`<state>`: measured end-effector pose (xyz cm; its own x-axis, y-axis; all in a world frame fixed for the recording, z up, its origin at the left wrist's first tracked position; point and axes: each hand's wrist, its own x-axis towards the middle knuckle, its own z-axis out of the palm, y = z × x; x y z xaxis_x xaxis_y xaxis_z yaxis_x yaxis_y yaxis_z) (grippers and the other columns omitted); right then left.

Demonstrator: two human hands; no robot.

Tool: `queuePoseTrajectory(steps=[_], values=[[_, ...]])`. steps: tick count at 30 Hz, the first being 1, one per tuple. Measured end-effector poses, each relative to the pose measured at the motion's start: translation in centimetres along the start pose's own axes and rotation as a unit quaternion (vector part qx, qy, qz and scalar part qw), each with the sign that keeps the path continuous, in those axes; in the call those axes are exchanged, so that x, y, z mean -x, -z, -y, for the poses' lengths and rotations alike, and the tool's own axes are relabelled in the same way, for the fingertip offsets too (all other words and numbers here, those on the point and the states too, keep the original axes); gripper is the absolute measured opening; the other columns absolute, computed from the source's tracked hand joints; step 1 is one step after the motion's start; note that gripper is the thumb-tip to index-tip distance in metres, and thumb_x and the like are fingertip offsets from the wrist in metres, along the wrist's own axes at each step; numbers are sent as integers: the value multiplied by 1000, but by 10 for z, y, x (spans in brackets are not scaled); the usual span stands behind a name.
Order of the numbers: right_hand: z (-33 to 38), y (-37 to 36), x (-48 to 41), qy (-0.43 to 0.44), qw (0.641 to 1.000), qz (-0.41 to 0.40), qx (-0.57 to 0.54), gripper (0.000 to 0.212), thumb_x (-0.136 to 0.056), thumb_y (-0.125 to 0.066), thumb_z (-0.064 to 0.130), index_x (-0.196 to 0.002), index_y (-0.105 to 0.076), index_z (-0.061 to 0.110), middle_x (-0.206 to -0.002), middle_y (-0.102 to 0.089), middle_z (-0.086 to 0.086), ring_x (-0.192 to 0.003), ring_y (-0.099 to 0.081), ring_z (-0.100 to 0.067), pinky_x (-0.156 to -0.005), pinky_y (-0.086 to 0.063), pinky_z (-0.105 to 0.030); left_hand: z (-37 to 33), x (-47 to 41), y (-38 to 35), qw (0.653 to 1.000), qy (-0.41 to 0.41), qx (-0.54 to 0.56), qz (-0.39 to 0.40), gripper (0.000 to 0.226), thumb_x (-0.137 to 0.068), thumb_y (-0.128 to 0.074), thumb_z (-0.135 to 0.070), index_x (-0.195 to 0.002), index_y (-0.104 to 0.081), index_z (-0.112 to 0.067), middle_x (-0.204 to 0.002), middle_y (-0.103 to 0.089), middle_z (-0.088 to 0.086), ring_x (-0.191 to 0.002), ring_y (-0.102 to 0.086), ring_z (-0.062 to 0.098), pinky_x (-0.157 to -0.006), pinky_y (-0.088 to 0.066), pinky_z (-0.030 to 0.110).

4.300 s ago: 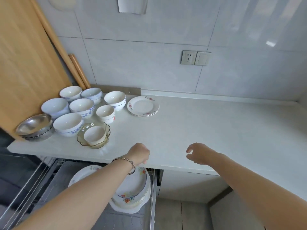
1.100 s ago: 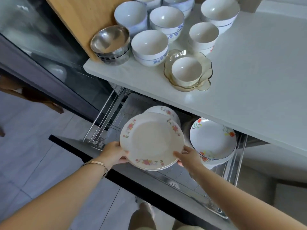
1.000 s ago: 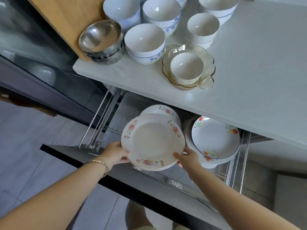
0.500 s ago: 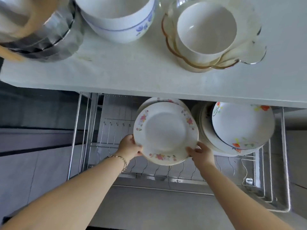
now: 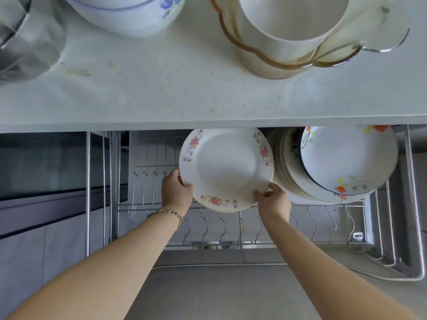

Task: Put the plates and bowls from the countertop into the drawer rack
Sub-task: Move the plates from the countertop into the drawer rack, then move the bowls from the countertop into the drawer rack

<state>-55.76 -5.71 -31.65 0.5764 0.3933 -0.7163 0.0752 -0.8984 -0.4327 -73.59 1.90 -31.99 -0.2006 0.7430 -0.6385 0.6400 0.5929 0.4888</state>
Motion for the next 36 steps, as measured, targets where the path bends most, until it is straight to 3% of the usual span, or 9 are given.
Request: queuePoseTrajectory(steps=[6, 10, 12, 17, 21, 25, 29, 33, 36], values=[[-8, -13, 1, 0, 999, -26, 36, 31, -83, -55, 14, -113, -59, 18, -101, -67, -11, -99, -60, -35, -74, -46, -33, 5, -4, 9, 996, -10, -94, 6, 38, -87, -52, -12, -125, -54, -12, -125, -40, 15, -96, -55, 31, -71, -45, 25], [-2, -11, -2, 0, 1000, -3, -6, 37, -85, -51, 7, -122, -52, 12, -119, -52, -12, -100, -58, -32, -81, -44, -32, -2, -14, 15, 996, 50, 47, 60, 37, -95, -40, -25, -127, -51, -9, -115, -57, 13, -95, -55, 28, -73, -49, 27], [-1, -12, -5, 2, 1000, 28, -8, 30, -87, -44, 8, -116, -51, 9, -105, -58, -9, -92, -56, -30, -72, -40, -29, -12, -15, 12, 962, 160, 188, 118, 44, -96, -33, -40, -134, -43, -19, -131, -53, 8, -118, -51, 30, -96, -47, 47], [-2, -6, -11, 14, 998, 55, 16, 22, -91, -32, 4, -100, -49, 14, -70, -44, 0, -64, -42, -22, -52, -31, -27, -17, -17, -1, 920, 221, 299, 127, 56, -87, -32, -59, -137, -37, -34, -137, -51, 4, -115, -56, 33, -91, -47, 59], [1, 4, -7, 23, 995, 83, 54, 21, -94, -34, 8, -108, -50, 10, -90, -58, -8, -75, -50, -26, -55, -33, -28, -21, -6, 6, 905, 254, 305, 153, 50, -95, -28, -54, -132, -45, -25, -126, -55, 7, -114, -54, 31, -97, -44, 52], [28, 31, 13, 72, 991, 71, 89, 25, -93, -44, 19, -114, -50, 8, -103, -60, -9, -90, -54, -29, -64, -34, -26, -26, -1, 18, 954, 203, 185, 123, 52, -95, -30, -50, -131, -46, -16, -126, -54, 9, -115, -51, 29, -92, -42, 44], [103, 89, 60, 122, 977, 107, -137, 15, -95, -47, 25, -94, -57, 13, -77, -63, -2, -66, -62, -17, -67, -50, -25, -49, 19, 47, 989, 85, 90, 86, 19, -82, -47, -29, -65, -47, -20, -77, -52, 9, -85, -48, 22, -74, -37, 28], [163, 132, 89, -43, 910, 263, -318, 43, -92, -47, 45, -104, -48, 4, -86, -64, -18, -70, -66, -26, -58, -54, -29, -78, 53, 78, 986, 69, 116, 99, 24, -96, -42, -8, -109, -60, 0, -91, -62, 9, -92, -58, 23, -67, -46, 24], [186, 136, 107, -24, 908, 265, -324, 38, -93, -49, 38, -114, -41, 7, -86, -63, -18, -70, -67, -26, -53, -55, -25, -93, 76, 97, 987, 60, 126, 86, 29, -96, -41, -4, -122, -54, 3, -97, -64, 13, -94, -59, 24, -83, -48, 32]])
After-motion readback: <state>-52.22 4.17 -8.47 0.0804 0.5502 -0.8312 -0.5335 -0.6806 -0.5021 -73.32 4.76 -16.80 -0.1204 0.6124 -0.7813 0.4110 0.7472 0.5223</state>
